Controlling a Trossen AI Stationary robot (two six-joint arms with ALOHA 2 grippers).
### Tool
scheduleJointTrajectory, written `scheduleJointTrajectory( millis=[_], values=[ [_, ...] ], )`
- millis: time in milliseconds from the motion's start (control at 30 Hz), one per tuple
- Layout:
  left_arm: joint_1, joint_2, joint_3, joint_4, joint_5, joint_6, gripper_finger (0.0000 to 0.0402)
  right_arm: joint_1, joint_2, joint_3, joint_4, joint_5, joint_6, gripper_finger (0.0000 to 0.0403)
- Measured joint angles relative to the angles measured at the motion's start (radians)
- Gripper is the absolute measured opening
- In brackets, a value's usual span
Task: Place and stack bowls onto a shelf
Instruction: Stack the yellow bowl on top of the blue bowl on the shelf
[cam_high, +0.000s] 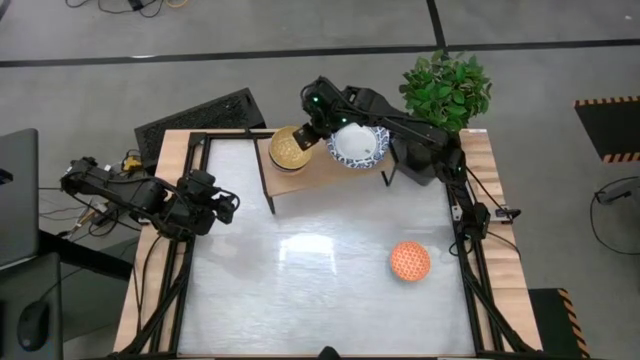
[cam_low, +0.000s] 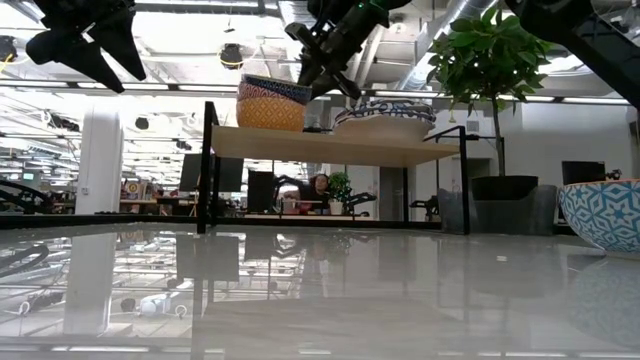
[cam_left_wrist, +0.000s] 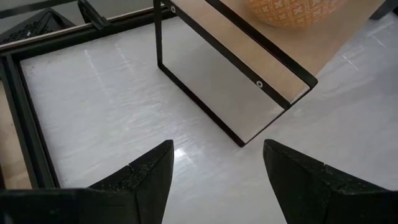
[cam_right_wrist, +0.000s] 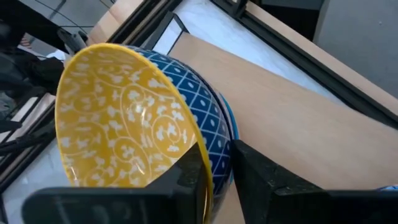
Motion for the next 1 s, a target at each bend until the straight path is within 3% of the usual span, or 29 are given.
scheduleJointTrajectory(
  millis=[367, 467, 733, 1000],
  values=[
    [0.0, 0.0, 0.0, 0.0, -0.001, 0.0, 0.0232, -0.002, 0.0, 0.0, 0.021, -0.027, -0.005, 0.0112],
    [0.0, 0.0, 0.0, 0.0, -0.001, 0.0, 0.0232, -0.01, 0.0, 0.0, 0.031, -0.088, -0.026, 0.0139],
    [0.0, 0.0, 0.0, 0.0, -0.002, 0.0, 0.0232, -0.01, -0.002, 0.0, 0.089, -0.088, -0.028, 0.0231],
    [0.0, 0.0, 0.0, 0.0, -0.002, -0.001, 0.0232, -0.024, -0.007, 0.009, 0.132, -0.085, -0.028, 0.023]
  ],
)
